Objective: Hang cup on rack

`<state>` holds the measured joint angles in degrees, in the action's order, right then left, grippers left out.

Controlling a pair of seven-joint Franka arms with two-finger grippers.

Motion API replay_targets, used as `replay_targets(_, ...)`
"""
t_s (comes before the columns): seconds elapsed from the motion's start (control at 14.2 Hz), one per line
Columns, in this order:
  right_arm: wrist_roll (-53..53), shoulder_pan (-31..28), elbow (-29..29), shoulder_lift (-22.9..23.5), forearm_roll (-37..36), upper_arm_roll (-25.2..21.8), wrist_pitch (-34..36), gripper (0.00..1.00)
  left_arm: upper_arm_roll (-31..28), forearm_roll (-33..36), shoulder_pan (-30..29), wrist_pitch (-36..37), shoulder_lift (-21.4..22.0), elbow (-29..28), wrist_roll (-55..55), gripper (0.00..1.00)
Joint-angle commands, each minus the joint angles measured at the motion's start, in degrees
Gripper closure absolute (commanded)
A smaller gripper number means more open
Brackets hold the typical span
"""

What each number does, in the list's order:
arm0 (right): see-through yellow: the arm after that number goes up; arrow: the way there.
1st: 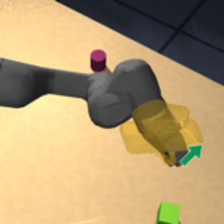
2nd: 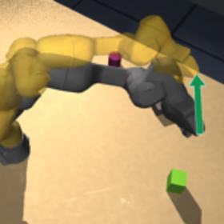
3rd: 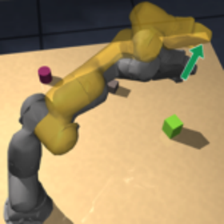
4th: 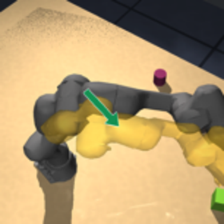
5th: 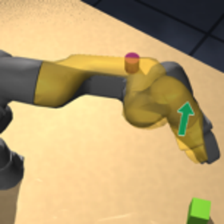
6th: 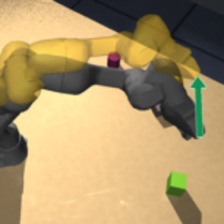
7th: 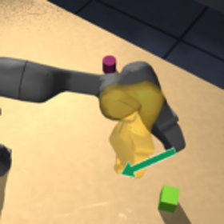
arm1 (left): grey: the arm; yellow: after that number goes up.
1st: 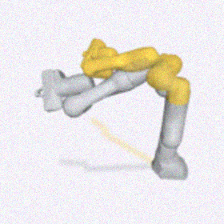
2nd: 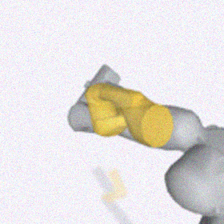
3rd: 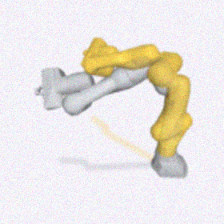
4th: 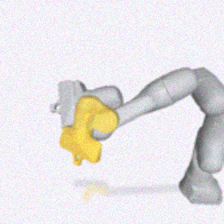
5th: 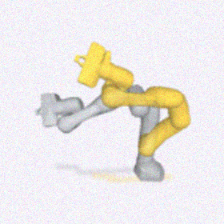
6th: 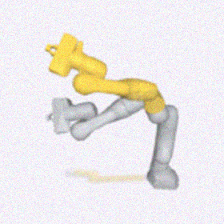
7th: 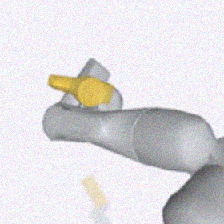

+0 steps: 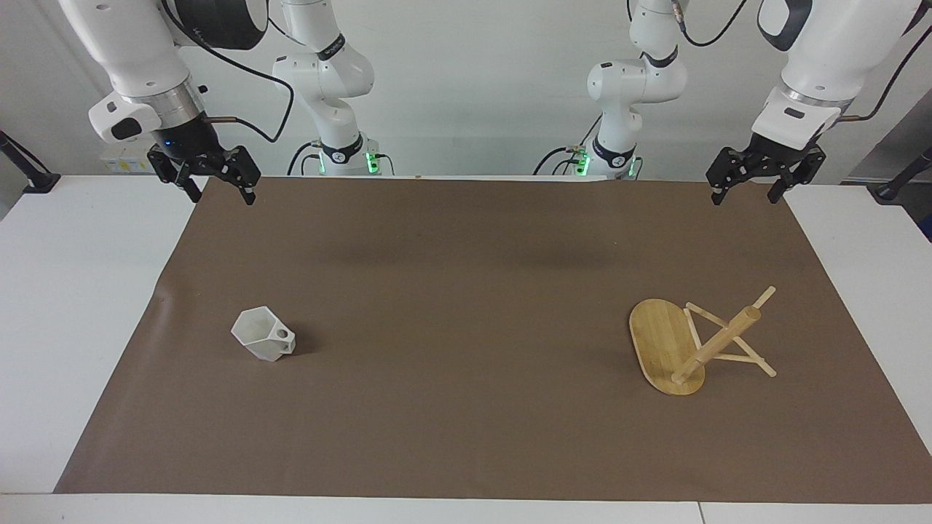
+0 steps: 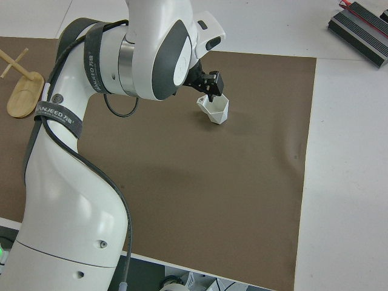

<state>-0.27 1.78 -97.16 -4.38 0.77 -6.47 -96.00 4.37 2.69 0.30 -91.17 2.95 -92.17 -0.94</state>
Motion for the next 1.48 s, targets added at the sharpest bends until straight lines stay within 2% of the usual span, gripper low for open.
replay_targets(0.0,0.45,-0.90,-1.46,-0.98,0.02,0.49,-1.64,0.00,0.02,0.03,-0.12,-0.67,0.83,-0.73,0.94,0.00)
replay_targets(0.63,1.94,-0.90,-1.10,-0.80,0.38,0.32,-1.91,0.00,0.02,0.03,0.14,-1.11,0.83,-0.73,1.12,0.00)
replay_targets(0.92,3.79,-2.04,-1.37,-0.45,0.38,0.41,-4.19,0.00,0.20,0.03,0.49,-1.11,1.10,-0.82,1.03,0.00)
replay_targets(1.2,5.46,-2.22,-3.38,1.56,0.29,0.32,-10.06,0.00,0.11,0.03,0.49,-0.76,1.10,-0.90,1.12,0.00)
replay_targets(1.41,5.37,-2.22,-5.59,5.86,0.29,0.32,-18.23,0.00,0.20,0.03,0.32,-1.02,1.10,-0.90,1.12,0.00)
